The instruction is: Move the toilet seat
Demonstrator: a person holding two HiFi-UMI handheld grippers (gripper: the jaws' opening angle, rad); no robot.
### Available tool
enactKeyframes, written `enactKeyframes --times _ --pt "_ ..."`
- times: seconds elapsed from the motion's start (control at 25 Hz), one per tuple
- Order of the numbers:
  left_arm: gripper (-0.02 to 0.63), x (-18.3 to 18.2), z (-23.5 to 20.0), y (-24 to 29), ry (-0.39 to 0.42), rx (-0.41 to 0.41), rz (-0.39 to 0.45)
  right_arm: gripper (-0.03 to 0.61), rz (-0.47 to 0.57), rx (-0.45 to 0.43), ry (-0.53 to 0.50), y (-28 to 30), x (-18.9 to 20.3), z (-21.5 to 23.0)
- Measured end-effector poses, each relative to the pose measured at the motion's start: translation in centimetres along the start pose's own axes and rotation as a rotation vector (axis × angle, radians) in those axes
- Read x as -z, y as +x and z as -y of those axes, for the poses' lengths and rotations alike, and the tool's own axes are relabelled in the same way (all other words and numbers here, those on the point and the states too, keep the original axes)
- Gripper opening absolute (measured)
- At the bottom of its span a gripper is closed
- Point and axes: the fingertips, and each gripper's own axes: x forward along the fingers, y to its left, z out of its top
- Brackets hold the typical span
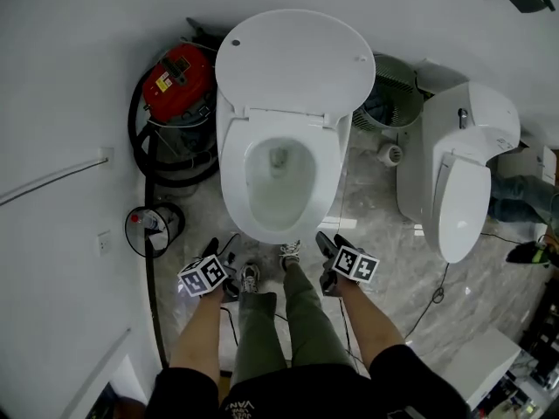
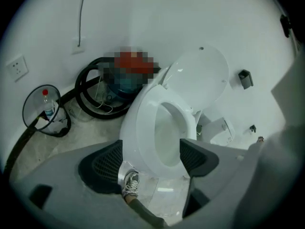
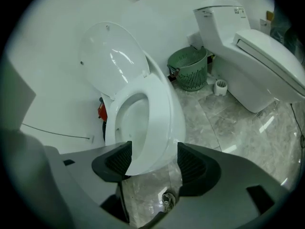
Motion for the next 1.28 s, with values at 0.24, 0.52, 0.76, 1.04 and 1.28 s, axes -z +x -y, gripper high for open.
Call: enactKeyframes --times 0.24,0.52,0.76,1.04,1.28 --pt "0.374 0.8 -1.6 3.9 -0.035 0.014 -0.017 0.301 -0.017 -0.017 0.061 3.7 0.6 0.8" --pt "0.377 2.4 -2.0 7.5 -0.025 0.025 -0.056 0.302 -0.029 -0.039 0.092 6.2 1.7 0.9" --pt "0.383 3.4 -1.4 9.1 -0.017 0.040 -0.089 0.302 -0.025 -0.063 0.118 7.2 2.7 0.5" --pt "0.383 2.9 -0.8 10.4 -0.084 0.067 -0.056 0.299 0.002 -0.070 0.151 7.9 2.6 -0.4" --pt "0.383 2.7 -0.3 10.4 -0.126 0.064 -0.052 0.304 0.010 -0.072 0.136 7.7 2.5 -1.1"
